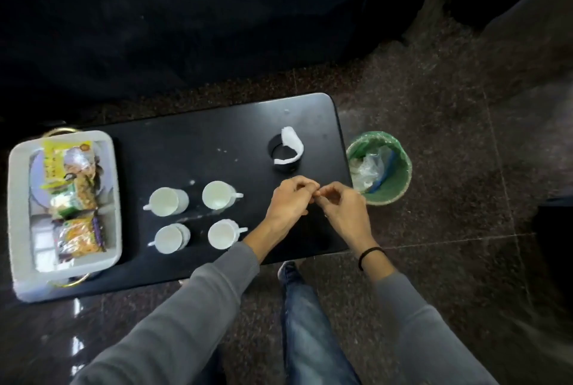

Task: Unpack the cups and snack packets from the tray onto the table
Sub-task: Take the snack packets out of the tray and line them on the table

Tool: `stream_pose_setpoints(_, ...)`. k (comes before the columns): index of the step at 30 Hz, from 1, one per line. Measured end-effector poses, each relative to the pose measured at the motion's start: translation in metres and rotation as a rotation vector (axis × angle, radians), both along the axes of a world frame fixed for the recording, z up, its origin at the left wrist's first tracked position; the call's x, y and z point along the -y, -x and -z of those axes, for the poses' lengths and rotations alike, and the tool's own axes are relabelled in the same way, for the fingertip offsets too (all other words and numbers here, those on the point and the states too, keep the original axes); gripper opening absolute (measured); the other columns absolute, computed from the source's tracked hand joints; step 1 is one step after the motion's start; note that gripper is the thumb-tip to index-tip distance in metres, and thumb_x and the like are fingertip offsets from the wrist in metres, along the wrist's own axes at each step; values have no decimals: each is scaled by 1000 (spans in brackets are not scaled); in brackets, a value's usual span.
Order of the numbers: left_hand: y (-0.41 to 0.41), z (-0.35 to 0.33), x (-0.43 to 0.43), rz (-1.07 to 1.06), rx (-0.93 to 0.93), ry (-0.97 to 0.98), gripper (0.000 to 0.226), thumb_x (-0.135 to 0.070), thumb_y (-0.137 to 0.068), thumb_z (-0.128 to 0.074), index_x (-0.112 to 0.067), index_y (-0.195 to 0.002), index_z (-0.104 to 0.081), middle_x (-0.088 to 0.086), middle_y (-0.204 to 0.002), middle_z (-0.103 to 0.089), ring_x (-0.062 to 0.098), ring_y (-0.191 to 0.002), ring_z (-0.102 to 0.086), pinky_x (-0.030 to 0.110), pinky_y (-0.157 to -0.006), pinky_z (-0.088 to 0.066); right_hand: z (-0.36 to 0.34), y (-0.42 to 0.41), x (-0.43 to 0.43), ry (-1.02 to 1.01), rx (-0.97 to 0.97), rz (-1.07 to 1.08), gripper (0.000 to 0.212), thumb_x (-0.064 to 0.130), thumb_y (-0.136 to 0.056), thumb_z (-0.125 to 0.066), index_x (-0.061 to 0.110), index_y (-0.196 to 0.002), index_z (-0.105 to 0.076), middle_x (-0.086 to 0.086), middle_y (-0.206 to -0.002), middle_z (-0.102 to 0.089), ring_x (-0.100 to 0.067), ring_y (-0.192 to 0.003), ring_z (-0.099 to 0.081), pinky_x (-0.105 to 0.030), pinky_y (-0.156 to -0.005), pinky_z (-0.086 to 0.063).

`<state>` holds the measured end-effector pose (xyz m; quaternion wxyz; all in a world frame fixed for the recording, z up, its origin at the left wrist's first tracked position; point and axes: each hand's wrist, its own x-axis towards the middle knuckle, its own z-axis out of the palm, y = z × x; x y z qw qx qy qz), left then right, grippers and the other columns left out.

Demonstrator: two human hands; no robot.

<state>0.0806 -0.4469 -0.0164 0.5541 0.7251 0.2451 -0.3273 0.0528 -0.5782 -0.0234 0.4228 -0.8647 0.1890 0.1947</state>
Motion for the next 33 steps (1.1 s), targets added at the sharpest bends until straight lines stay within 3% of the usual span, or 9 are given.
stream_pose_setpoints(3,12,-9,-52,-27,77,3,15,-28,-94,-61,-31,-86,-74,-5,-92,-78,12,-91,-73,29,-70,-60,-12,6,-48,3,35,-74,9,13,-90,-73,12,-98,-77,-2,-88,-78,-12,-84,-70,-3,-67,-45)
stream_pose_setpoints(5,14,-15,-77,-43,107,3,15,-25,-94,-61,-29,-88,-74,-4,-91,-79,12,-90,-74,28,-68,-58,-18,5,-72,0,49,-95,9,14,-91,-72,14,-98,-77,1,-85,-76,-10,-82,-69,2,-62,-40)
stream_pose_setpoints(8,24,-21,-134,-88,125,15,15,-20,-94,-60,-22,-93,-75,-1,-90,-78,13,-85,-74,23,-62,-56,-23,7,-128,4,53,-159,8,16,-91,-72,16,-97,-76,4,-83,-75,-10,-81,-69,-2,-63,-43)
stream_pose_setpoints(12,40,-20,-217,-161,145,2,13,-19,-94,-61,-21,-90,-73,3,-93,-78,18,-83,-75,29,-63,-58,-21,10,-211,0,59,-232,6,14,-89,-74,16,-95,-75,5,-82,-73,-11,-79,-70,-22,-73,-52)
stream_pose_setpoints(20,66,2,-373,-290,147,-53,15,-22,-98,-58,-22,-96,-73,-2,-88,-76,10,-76,-72,17,-54,-52,-2,11,-370,-56,33,-393,8,14,-91,-74,14,-98,-75,6,-84,-72,-6,-79,-67,-1,-66,-43)
stream_pose_setpoints(24,75,14,-433,-371,131,-56,17,-23,-98,-59,-28,-87,-70,-4,-84,-75,7,-72,-70,19,-53,-53,11,8,-432,-62,-3,-476,9,10,-92,-73,16,-98,-76,9,-83,-73,3,-74,-65,-1,-60,-44)
stream_pose_setpoints(28,73,34,-488,-417,104,-70,12,-23,-96,-61,-23,-95,-73,4,-90,-77,15,-78,-74,31,-64,-59,31,-3,-488,-19,6,-546,9,13,-91,-74,16,-99,-78,6,-86,-74,-4,-78,-65,2,-60,-40)
stream_pose_setpoints(31,64,47,-518,-426,93,-66,11,-23,-97,-60,-24,-95,-71,2,-96,-77,12,-79,-73,24,-62,-53,44,-17,-516,-12,-17,-580,11,13,-92,-73,16,-102,-78,5,-90,-74,-6,-83,-68,3,-61,-41)
stream_pose_setpoints(33,56,57,-538,-411,109,-119,13,-24,-98,-60,-20,-103,-71,2,-105,-74,15,-85,-71,29,-69,-55,53,-28,-532,-11,-20,-573,12,15,-93,-72,19,-103,-77,7,-91,-71,-9,-86,-69,-2,-63,-43)
